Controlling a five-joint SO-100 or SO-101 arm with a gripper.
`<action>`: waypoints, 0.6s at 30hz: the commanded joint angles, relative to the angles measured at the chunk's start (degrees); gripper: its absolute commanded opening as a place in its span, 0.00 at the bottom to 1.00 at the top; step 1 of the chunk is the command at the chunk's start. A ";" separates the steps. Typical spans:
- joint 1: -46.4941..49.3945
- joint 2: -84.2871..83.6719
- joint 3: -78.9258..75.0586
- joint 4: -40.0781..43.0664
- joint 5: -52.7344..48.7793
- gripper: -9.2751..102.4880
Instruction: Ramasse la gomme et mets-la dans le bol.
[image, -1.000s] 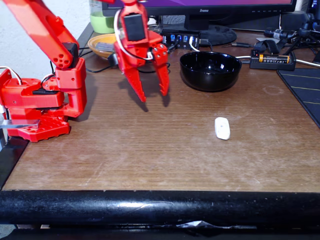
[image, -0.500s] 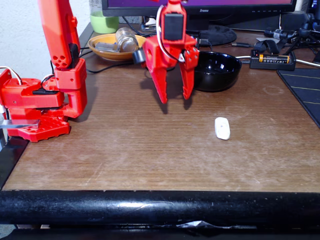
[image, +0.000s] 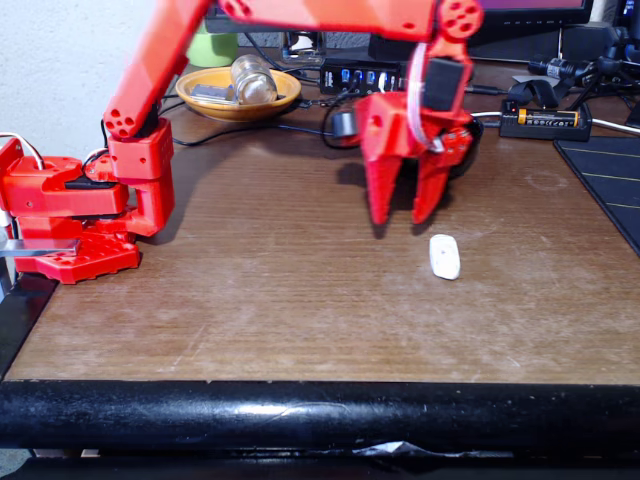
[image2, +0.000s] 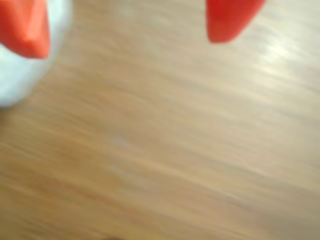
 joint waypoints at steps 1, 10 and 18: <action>-0.88 -0.26 -16.79 3.78 1.49 0.24; -1.49 -2.55 -17.14 3.78 2.46 0.25; 0.18 -4.75 -21.80 3.78 1.85 0.25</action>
